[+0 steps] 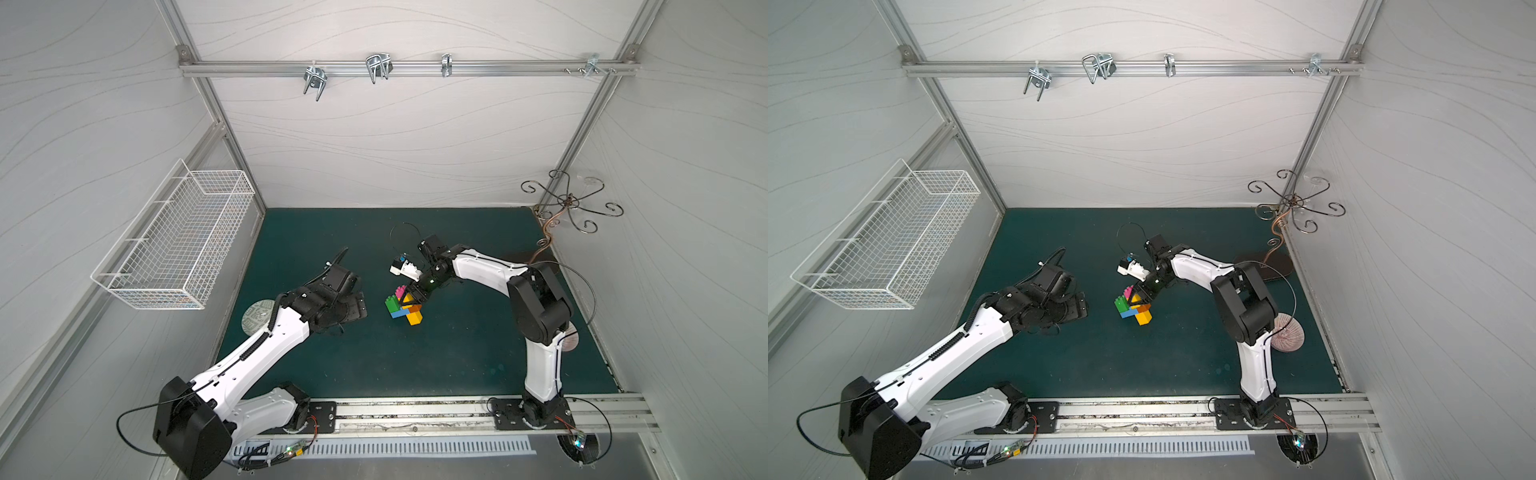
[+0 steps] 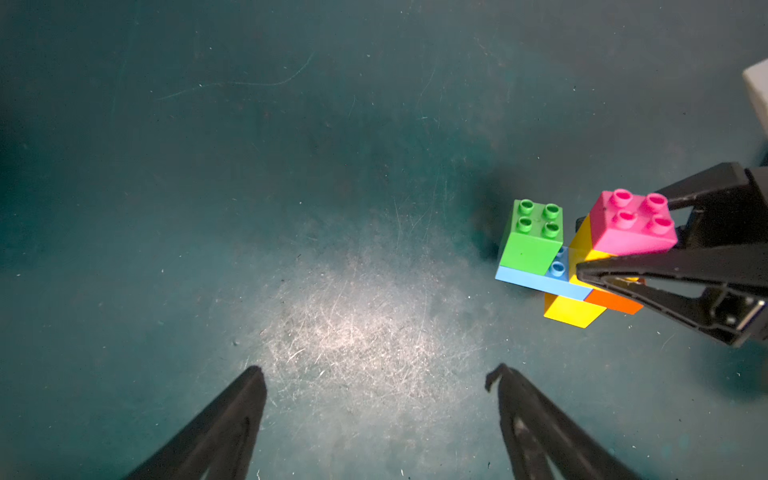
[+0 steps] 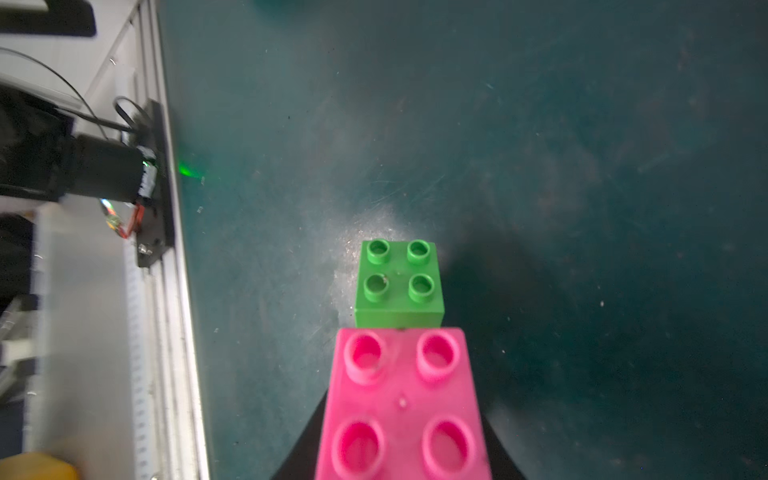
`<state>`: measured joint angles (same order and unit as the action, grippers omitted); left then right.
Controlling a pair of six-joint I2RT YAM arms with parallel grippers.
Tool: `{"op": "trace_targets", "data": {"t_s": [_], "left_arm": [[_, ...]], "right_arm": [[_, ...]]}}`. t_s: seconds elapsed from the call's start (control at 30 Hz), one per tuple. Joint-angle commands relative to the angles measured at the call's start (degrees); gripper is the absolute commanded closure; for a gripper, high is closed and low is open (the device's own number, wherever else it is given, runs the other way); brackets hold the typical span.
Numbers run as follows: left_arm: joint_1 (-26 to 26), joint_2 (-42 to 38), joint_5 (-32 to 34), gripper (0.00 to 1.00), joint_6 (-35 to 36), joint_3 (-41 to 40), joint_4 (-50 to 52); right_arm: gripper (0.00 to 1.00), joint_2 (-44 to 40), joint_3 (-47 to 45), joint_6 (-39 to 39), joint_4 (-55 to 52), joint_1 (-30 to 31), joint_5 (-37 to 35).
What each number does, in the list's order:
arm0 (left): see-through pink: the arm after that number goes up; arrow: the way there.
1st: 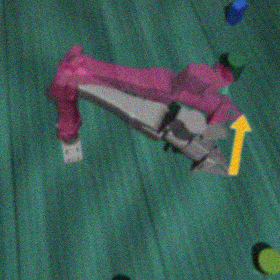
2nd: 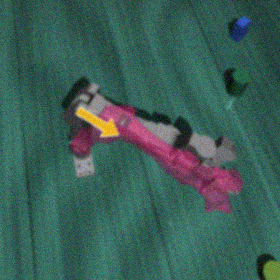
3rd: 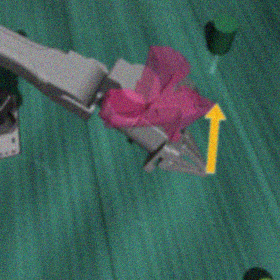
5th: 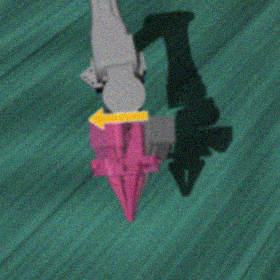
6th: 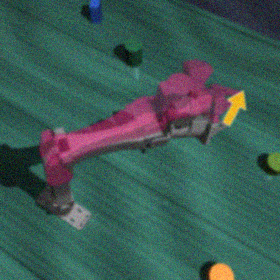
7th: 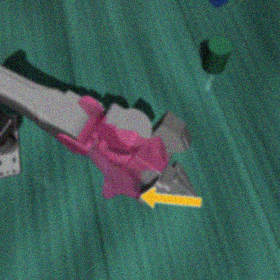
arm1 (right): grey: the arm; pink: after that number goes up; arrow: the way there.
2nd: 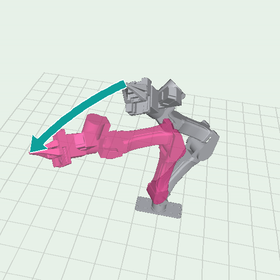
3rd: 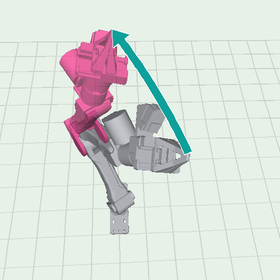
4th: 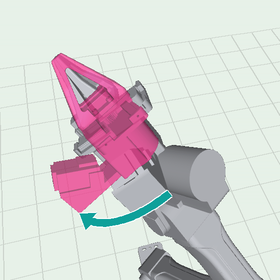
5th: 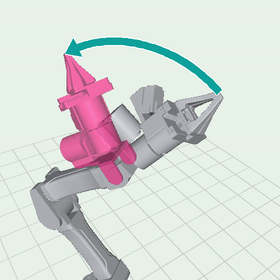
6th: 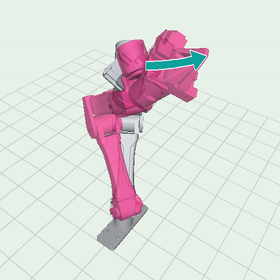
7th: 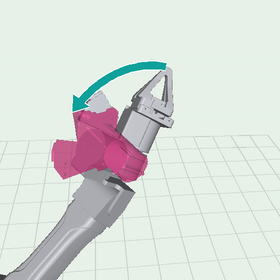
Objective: Assemble the number 4 with lego
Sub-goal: Adjust the lego brick at the center of the board.
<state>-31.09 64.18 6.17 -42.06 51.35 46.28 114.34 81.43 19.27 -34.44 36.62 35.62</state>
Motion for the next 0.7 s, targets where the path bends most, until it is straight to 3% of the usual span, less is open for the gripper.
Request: {"op": "trace_targets", "data": {"t_s": [0.0, 0.1, 0.27, 0.53, 0.67], "left_arm": [[0.3, -0.2, -0.5, 0.11, 0.4, 0.9, -1.8], [0.3, -0.2, -0.4, 0.1, 0.7, 1.7, -1.7], [0.4, -0.7, 0.6, 0.1, 1.0, 3.0, -0.7], [0.7, -0.8, 0.9, 0.09, 1.6, 3.5, -0.3], [0.8, -1.3, 1.6, 0.09, 1.8, 4.3, 0.4]], "right_arm": [[0.68, 2.7, 1.5, -4.6, -6.1, -2.5, 1.7], [0.68, 3.9, 1.0, -8.4, -6.0, -5.9, 5.5], [0.66, 3.7, -3.2, -13.3, -3.8, -6.8, 5.6], [0.51, 4.4, -5.6, -16.4, -1.9, -7.1, 4.2], [0.42, 2.9, -4.6, -15.9, -4.2, -7.2, 0.0]]}}
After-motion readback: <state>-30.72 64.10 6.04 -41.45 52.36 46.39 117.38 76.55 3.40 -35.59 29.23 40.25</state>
